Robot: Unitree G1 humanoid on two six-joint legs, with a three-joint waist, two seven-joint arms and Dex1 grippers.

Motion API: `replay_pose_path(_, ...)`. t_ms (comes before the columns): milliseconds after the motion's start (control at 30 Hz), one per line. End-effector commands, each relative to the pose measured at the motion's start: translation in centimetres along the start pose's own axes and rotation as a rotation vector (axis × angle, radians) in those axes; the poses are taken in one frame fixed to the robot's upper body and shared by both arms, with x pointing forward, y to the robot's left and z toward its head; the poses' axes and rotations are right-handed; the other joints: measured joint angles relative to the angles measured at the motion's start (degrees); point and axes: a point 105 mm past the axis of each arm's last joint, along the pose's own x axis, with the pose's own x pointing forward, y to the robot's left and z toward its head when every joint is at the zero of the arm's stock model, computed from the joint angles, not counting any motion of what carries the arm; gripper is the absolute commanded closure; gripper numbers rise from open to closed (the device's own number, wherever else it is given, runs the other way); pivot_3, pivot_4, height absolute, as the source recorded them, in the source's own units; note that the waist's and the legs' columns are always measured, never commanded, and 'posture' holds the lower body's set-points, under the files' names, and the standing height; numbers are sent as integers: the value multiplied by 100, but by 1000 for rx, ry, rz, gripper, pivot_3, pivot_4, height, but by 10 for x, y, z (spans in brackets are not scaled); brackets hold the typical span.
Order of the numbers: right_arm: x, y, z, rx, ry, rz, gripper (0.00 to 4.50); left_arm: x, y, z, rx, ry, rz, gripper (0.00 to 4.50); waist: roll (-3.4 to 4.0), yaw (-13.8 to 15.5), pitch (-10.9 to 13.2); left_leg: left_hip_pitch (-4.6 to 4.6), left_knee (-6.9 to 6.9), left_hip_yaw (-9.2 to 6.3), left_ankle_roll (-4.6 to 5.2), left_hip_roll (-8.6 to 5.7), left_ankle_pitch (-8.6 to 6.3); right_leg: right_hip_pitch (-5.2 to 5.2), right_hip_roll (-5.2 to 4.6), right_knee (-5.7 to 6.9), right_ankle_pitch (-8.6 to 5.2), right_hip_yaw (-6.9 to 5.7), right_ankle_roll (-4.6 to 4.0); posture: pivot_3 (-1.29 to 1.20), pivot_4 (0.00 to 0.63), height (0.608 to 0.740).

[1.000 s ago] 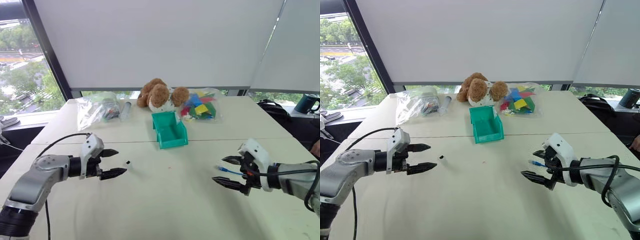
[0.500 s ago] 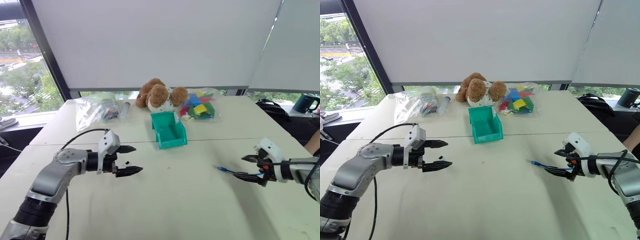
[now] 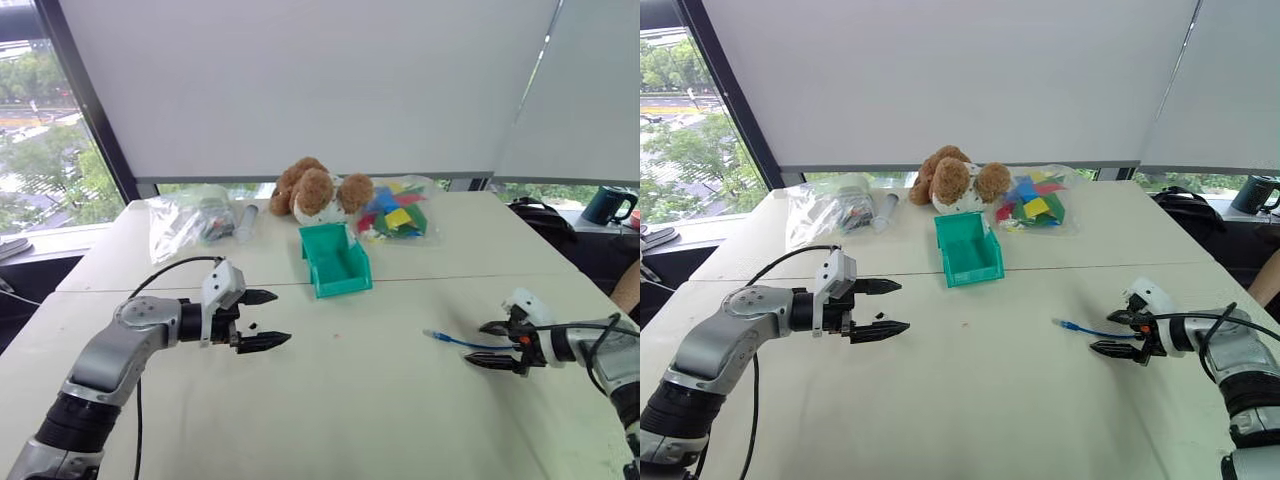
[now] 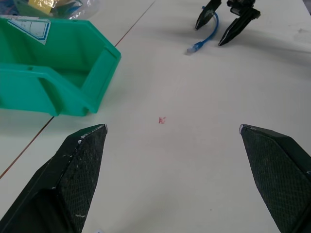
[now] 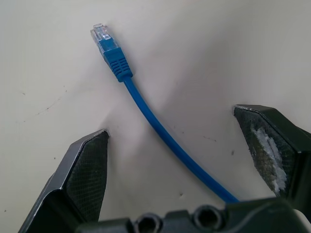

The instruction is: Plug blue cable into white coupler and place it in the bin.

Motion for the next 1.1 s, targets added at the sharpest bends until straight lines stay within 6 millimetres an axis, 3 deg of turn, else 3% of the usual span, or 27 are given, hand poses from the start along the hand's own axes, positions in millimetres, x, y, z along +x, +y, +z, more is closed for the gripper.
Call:
replay_pose_path(33,10,9,-9,-13,45,57,919,-2,-1,9,53,-17,7,0,0,1,0,3,0,0,0,1,0,3,0,0,0,0,0,0,150,740)
replay_pose_path(267,14,16,-1,-69,33,105,4443,-3,0,8,55,-16,21,0,-1,9,0,61,-10,-5,2,2,-3,66,0,-13,-1,-1,-1,0,150,740)
replay_pose_path(333,14,18,5,-90,26,117,4443,-3,1,8,55,-18,22,0,-1,10,0,79,-15,-6,2,3,-4,83,-1,-16,-2,0,-3,0,150,740)
replay_pose_path(400,18,29,27,-176,-4,172,4443,-1,1,10,56,-24,11,0,0,5,0,79,-15,-7,2,4,-4,82,-1,-15,-2,0,-3,0,150,740)
replay_pose_path(567,39,82,85,-387,-85,350,4443,9,-3,11,76,-26,-62,0,11,5,6,77,-16,-6,2,5,-4,71,0,-8,-1,0,-1,0,150,740)
replay_pose_path(667,57,114,105,-455,-107,450,4443,15,-7,10,94,-22,-116,0,11,21,6,75,-16,-8,2,3,-4,71,0,-8,-2,-1,-1,0,150,740)
replay_pose_path(800,83,137,111,-494,-83,518,4443,22,-12,3,136,9,-180,0,9,52,6,70,-15,-13,2,0,-3,72,-4,-11,-2,-2,-2,0,150,740)
replay_pose_path(967,113,145,104,-558,-17,512,4443,31,-18,-10,172,44,-242,0,9,30,6,68,-15,-12,2,-4,-4,71,-7,-14,-3,-2,-3,0,150,740)
replay_pose_path(1100,120,138,102,-647,14,444,4443,38,-23,-21,171,65,-290,0,7,0,4,73,-15,-10,2,-4,-4,72,1,-11,-2,-3,-2,0,150,740)
